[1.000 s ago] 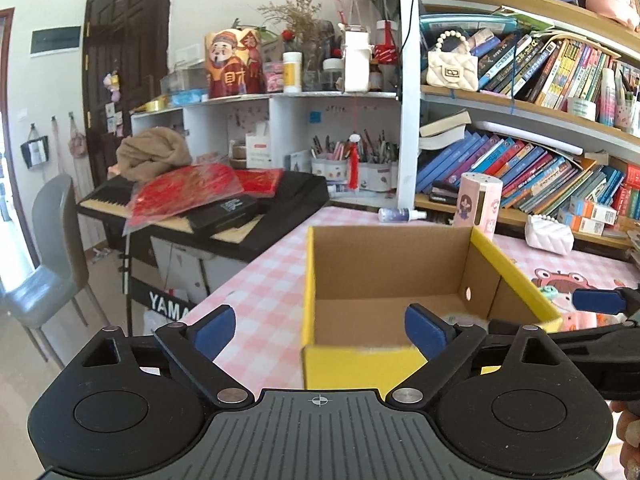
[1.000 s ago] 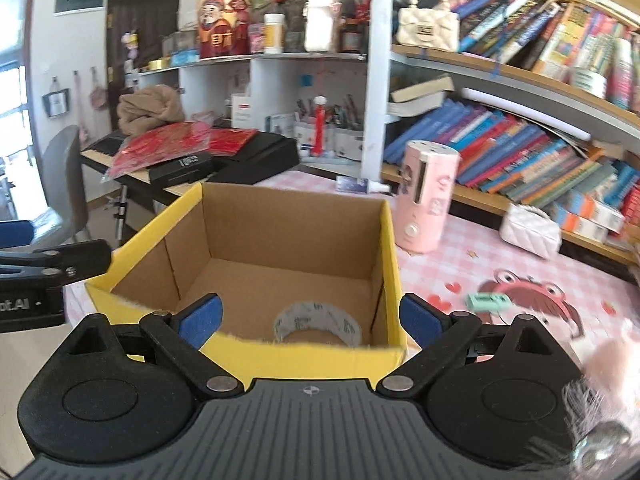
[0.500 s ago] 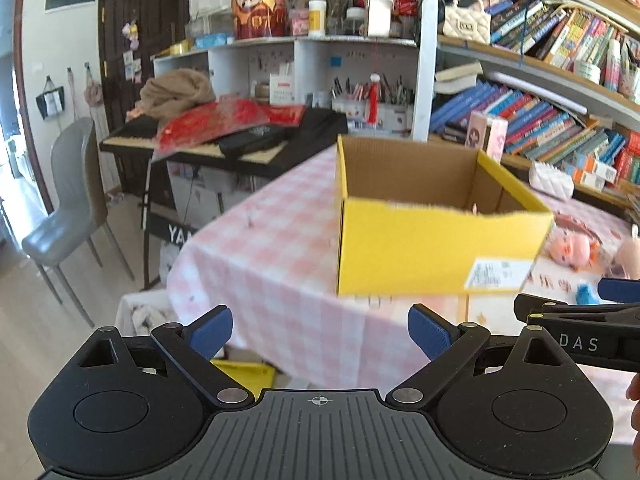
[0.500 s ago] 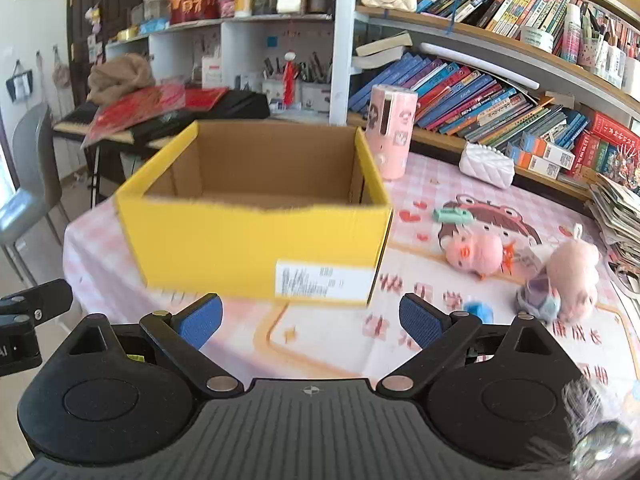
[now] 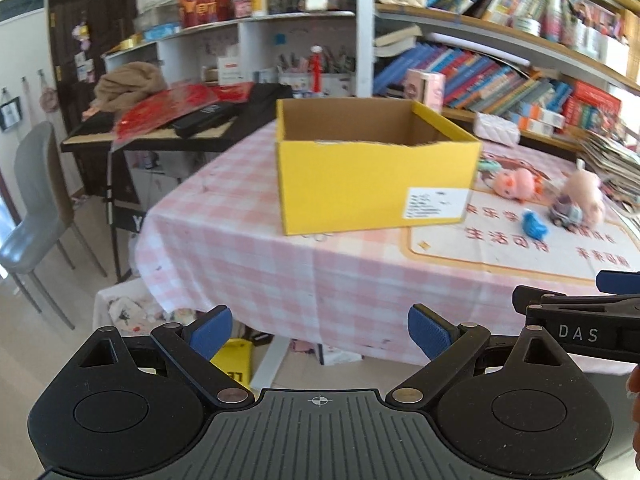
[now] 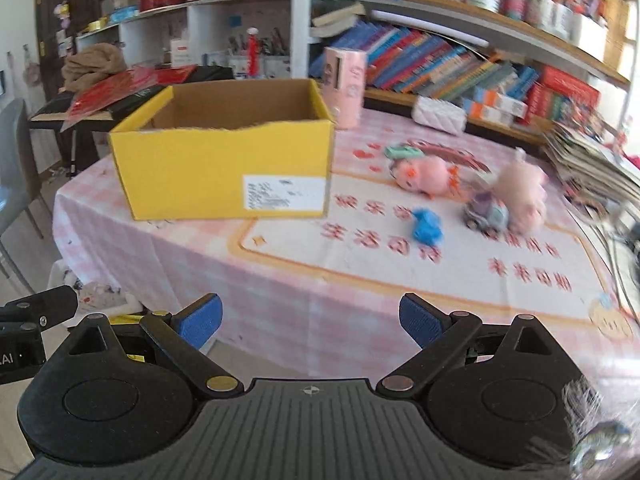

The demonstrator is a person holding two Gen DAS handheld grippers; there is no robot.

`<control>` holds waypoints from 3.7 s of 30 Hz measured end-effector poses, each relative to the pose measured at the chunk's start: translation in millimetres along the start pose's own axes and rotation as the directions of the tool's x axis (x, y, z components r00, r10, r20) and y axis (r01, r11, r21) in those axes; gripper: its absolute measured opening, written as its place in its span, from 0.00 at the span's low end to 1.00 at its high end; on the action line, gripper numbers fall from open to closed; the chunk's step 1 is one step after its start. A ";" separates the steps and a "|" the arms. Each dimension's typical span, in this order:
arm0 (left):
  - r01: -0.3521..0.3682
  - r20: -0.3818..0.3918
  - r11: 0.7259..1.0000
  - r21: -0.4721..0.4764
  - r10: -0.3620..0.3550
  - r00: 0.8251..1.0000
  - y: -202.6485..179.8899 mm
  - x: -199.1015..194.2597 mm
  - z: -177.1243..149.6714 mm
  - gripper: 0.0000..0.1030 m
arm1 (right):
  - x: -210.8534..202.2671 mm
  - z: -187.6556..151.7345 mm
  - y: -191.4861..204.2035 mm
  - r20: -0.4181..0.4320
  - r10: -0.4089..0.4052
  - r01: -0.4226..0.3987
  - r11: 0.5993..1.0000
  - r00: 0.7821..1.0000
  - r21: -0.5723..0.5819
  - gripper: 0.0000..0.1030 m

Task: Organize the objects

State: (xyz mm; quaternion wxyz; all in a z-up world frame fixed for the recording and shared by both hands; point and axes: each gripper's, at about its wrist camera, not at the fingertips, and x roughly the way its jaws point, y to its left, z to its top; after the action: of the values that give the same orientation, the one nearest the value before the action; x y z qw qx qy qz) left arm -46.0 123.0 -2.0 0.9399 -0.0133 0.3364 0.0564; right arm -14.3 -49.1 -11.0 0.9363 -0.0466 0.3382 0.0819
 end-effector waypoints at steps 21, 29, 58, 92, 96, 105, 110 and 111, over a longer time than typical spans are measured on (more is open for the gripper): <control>0.178 -0.008 0.974 0.139 -0.179 0.984 -77.0 15.2 14.1 0.94 | -20.0 -20.3 -82.2 -0.044 -0.204 0.208 0.965 0.978 0.160 0.94; 0.223 -0.021 0.958 0.182 -0.223 0.974 -112.3 31.6 27.7 0.94 | -9.9 -15.0 -120.3 -0.070 -0.247 0.257 0.943 0.966 0.214 0.94; 0.226 -0.036 0.957 0.182 -0.223 0.974 -211.0 110.4 85.4 0.90 | 75.4 53.9 -225.0 -0.065 -0.191 0.200 0.962 0.979 0.184 0.91; 0.268 -0.192 0.953 0.139 -0.240 0.952 -260.6 185.9 105.6 0.26 | 180.9 110.9 -293.3 -0.025 -0.124 0.126 0.981 0.992 0.148 0.82; 0.269 -0.174 0.950 0.159 -0.241 0.955 -259.0 174.7 105.5 0.26 | 201.3 113.1 -292.9 -0.062 -0.101 0.109 0.985 0.993 0.134 0.81; 0.243 -0.129 0.958 0.152 -0.225 0.966 -248.6 153.7 108.0 0.26 | 203.5 111.6 -296.9 -0.067 -0.082 0.092 0.984 0.994 0.155 0.53; 0.239 -0.086 0.962 0.135 -0.229 0.970 -243.1 141.3 110.9 0.26 | 160.4 110.1 -297.3 0.009 -0.098 0.095 0.978 0.995 0.184 0.53; 0.239 -0.080 0.962 0.131 -0.230 0.970 -241.7 138.6 110.6 0.26 | 149.9 109.0 -296.6 0.021 -0.096 0.090 0.977 0.995 0.194 0.53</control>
State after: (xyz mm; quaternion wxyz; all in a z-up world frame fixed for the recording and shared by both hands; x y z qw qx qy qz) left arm 158.0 -96.7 -7.4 0.9273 0.0109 0.3656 -0.0793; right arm 222.4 -306.6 -14.0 0.9443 0.0298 0.3276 0.0056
